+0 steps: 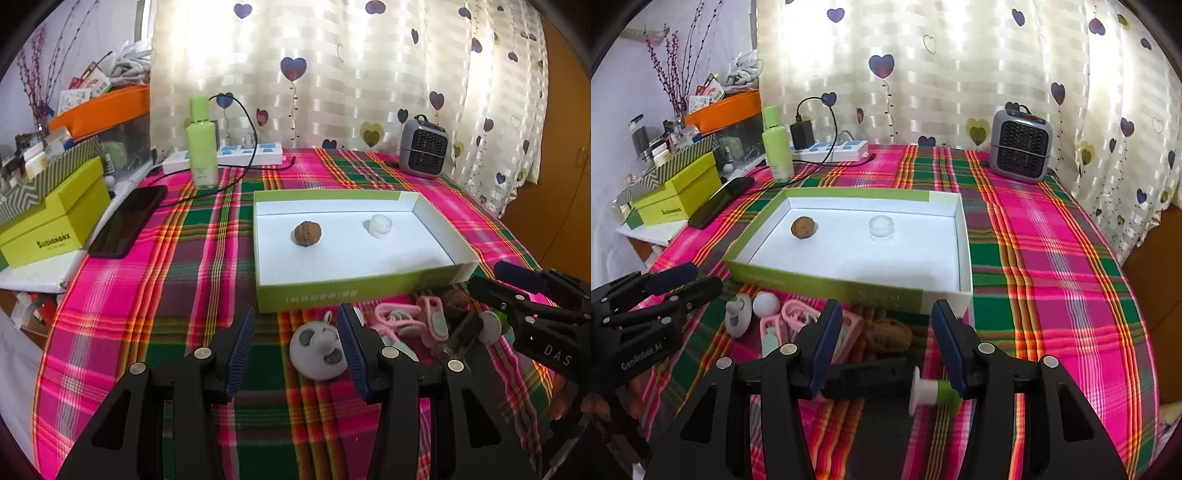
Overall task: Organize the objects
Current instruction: 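Withdraw both open tools from the box toward the remaining objects, then grasp the white spool with green base with the right tool while the left tool approaches the panda ball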
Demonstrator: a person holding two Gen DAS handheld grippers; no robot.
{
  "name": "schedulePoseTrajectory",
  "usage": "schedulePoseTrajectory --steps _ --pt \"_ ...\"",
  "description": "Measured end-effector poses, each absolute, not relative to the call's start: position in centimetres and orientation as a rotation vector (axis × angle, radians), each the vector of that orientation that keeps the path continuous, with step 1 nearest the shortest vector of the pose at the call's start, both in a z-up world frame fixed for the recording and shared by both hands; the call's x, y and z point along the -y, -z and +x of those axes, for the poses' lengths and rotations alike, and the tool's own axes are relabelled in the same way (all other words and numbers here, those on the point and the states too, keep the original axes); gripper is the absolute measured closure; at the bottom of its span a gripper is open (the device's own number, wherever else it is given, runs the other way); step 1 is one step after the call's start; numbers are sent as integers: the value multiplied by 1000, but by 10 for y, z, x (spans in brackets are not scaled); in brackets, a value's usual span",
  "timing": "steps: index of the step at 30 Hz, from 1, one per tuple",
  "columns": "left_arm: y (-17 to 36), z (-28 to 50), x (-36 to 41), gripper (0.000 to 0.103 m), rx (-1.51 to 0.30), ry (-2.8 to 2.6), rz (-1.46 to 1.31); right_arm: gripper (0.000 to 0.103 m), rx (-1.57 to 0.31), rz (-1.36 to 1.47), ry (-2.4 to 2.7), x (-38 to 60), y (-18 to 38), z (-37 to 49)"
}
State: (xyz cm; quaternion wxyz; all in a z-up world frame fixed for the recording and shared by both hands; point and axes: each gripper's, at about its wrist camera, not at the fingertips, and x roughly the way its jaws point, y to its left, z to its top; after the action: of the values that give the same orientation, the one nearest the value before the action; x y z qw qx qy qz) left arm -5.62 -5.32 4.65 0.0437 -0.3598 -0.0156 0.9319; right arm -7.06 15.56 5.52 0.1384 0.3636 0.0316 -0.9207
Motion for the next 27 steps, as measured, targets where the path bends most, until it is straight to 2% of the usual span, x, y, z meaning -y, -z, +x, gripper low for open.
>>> schedulePoseTrajectory --steps 27 --pt "-17 -54 49 56 98 -2721 -1174 51 -32 1107 2703 -204 -40 -46"
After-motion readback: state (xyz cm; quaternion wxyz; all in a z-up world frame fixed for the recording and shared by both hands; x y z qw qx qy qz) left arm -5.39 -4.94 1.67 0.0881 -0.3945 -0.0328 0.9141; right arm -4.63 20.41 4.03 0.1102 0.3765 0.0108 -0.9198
